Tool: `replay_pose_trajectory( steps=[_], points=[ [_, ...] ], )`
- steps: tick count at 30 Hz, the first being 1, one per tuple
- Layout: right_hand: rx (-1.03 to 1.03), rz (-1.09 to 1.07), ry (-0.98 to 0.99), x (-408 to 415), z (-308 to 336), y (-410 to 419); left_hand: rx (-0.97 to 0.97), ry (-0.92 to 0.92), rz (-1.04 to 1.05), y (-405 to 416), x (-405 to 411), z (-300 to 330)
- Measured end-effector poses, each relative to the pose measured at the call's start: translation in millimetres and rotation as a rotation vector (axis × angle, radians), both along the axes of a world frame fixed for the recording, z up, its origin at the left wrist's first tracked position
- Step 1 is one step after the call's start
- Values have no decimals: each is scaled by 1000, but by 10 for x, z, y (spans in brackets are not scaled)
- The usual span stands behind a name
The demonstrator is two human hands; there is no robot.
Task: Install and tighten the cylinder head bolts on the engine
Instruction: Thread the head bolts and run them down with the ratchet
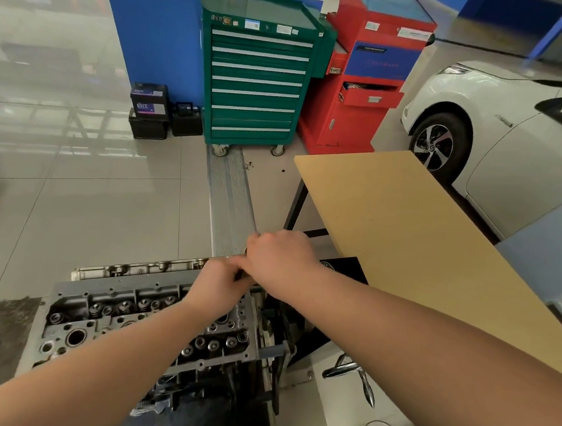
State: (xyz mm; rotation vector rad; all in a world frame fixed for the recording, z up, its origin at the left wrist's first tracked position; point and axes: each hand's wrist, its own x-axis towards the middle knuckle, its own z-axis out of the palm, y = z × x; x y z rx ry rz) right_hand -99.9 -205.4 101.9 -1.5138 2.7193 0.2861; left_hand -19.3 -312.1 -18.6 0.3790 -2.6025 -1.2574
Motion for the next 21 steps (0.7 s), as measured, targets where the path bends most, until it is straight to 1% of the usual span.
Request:
replay_pose_trajectory(
  steps=[1,3,4,5,7,8,11,13,15,17,19,21],
  points=[
    [-11,70,-29,-27,49,31,26,-29,-35,-22,-14,22],
    [26,290,-123,-55,123,90,16,-134,-136,-113,-36,84],
    [60,368,-148,-35,135,106,-7,-190,-178,-159,-50,110],
    [74,393,-155,-9,132,110,-29,-236,-205,-193,-66,128],
    [44,332,-140,32,113,95,-22,-253,-194,-190,-81,130],
    [32,285,-122,45,105,92,9,-219,-155,-154,-65,125],
    [27,140,-84,60,87,90,107,-60,63,39,25,36],
    [48,60,-30,86,47,51,86,-25,141,151,60,-60],
    [77,53,6,87,-16,-2,52,3,102,165,64,-114],
    [6,76,-55,49,-1,-18,40,23,6,29,60,-57],
    [-44,219,-182,-23,41,6,84,-53,-98,-173,56,54],
    [22,374,-198,-95,86,39,90,-179,-213,-323,22,147]
  ],
)
